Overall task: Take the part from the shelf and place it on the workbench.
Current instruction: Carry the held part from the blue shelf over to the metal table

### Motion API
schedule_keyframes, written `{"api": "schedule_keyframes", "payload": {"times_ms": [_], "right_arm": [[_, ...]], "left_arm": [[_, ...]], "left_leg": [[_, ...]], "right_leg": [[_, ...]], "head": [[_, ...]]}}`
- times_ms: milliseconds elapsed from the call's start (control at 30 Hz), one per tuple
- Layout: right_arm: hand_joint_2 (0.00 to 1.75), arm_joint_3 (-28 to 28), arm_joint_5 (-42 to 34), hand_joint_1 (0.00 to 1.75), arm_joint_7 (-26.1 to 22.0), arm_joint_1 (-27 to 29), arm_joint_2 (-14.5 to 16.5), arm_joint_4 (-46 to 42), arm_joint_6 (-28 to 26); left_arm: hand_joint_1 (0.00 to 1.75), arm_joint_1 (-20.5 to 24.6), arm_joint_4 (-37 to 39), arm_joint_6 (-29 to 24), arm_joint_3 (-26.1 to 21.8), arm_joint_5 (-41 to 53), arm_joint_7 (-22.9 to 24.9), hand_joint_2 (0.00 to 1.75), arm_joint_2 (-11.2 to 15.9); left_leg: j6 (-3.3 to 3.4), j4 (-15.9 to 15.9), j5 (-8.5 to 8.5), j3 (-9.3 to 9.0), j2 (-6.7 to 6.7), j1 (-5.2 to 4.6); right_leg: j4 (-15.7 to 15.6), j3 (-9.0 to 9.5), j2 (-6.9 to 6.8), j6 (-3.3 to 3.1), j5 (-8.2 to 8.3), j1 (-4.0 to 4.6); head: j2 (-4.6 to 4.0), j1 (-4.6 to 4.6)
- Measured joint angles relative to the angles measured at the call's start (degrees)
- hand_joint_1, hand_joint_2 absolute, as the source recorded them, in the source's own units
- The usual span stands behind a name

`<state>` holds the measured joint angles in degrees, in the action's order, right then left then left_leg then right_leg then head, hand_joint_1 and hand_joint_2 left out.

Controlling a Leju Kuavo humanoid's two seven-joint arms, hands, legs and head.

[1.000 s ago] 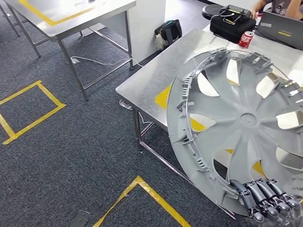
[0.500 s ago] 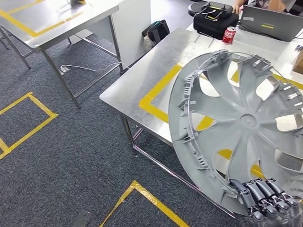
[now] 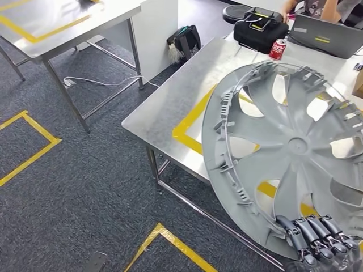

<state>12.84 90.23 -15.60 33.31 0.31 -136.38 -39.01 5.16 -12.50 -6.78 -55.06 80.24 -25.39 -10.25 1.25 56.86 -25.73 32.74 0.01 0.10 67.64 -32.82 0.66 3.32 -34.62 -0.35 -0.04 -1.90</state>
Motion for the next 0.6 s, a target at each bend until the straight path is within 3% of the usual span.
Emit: {"api": "schedule_keyframes", "payload": {"times_ms": [67,100,133,200,233,267,367,433,533,567,600], "right_arm": [[1.75,0.01,0.0,1.75,-0.01,0.0,0.0,0.03,0.0],[1.75,0.01,-0.01,1.75,-0.01,0.01,0.0,0.04,0.0],[1.75,0.01,-0.02,1.75,-0.01,0.02,0.0,0.06,0.0],[1.75,0.01,-0.04,1.75,-0.01,0.02,0.0,0.08,0.0],[1.75,0.01,-0.04,1.75,-0.01,-0.01,0.0,0.09,0.0],[1.75,0.02,-0.04,1.75,-0.01,-0.04,0.0,0.09,-0.01],[1.75,0.04,-0.05,1.75,-0.01,0.01,0.0,0.1,-0.02],[1.75,0.07,-0.05,1.75,0.01,0.05,0.0,0.09,-0.02],[1.75,0.11,-0.06,1.75,0.11,-0.09,0.0,0.1,-0.02],[1.75,0.17,-0.06,1.75,0.27,-0.13,0.0,0.1,-0.02],[1.75,0.28,-0.05,1.75,0.52,-0.15,-0.02,0.11,-0.02]], "left_arm": [[0.0,-0.1,0.0,0.0,0.0,0.0,0.0,1.75,0.01],[0.0,-0.14,0.0,0.0,0.0,0.0,0.0,1.75,0.02],[0.0,-0.17,0.0,0.0,0.0,0.0,0.01,1.75,0.02],[0.0,-0.18,0.0,0.0,0.0,0.0,0.0,1.75,0.0],[0.0,-0.17,0.0,0.0,0.0,0.0,0.0,1.75,0.0],[0.0,-0.15,0.0,0.0,0.0,0.0,0.0,1.75,0.02],[0.0,-0.1,0.0,0.0,0.01,0.0,0.0,1.75,0.0],[0.0,0.07,0.0,0.0,0.02,0.0,-0.01,1.75,-0.04],[0.0,0.14,0.0,0.08,0.02,-0.01,-0.09,1.75,-0.05],[0.0,0.08,0.0,0.13,0.01,-0.01,-0.16,1.75,-0.05],[0.0,0.01,0.0,0.2,0.01,-0.02,-0.23,1.75,-0.05]], "left_leg": [[0.12,0.0,-0.78,-0.75,0.03,-0.08],[0.11,0.0,-1.23,-1.33,0.02,-0.1],[0.07,0.0,-1.72,-2.04,0.01,-0.1],[-0.17,-0.02,-2.79,-3.52,-0.01,-0.14],[-0.4,-0.02,-3.27,-4.06,-0.01,-0.2],[-0.74,-0.1,-3.68,-4.35,0.01,-0.24],[-1.8,0.37,-3.86,-4.82,0.07,-0.23],[-2.33,3.73,-3.93,-3.24,0.01,-0.17],[-2.98,13.79,-7.7,3.53,-0.03,-0.08],[-3.1,15.93,-8.9,5.48,-0.03,-0.06],[-3.15,16.44,-9.01,6.65,-0.03,-0.05]], "right_leg": [[6.36,-4.93,-0.11,0.14,-2.12,0.0],[6.73,-6.06,-0.13,0.13,-1.83,0.0],[4.89,-6.08,-0.16,0.05,-0.22,0.0],[-2.46,-4.23,-0.47,-0.28,5.48,0.03],[-5.61,-3.39,-0.66,-0.55,7.29,0.11],[-7.51,-2.75,-0.82,-0.86,8.48,0.24],[-8.52,-1.79,-0.66,-1.88,8.79,0.45],[-8.86,-0.83,-0.5,-2.54,8.66,0.26],[-9.03,-0.03,-0.32,-3.24,8.04,0.16],[-9.02,0.27,-0.14,-3.3,7.78,0.16],[-9.02,0.66,0.15,-3.28,7.47,0.16]], "head": [[0.0,0.0],[0.0,-0.02],[0.0,-0.03],[0.0,-0.05],[0.0,-0.04],[0.0,-0.01],[0.0,0.08],[0.0,0.16],[0.01,0.3],[0.01,0.3],[0.01,0.29]]}}
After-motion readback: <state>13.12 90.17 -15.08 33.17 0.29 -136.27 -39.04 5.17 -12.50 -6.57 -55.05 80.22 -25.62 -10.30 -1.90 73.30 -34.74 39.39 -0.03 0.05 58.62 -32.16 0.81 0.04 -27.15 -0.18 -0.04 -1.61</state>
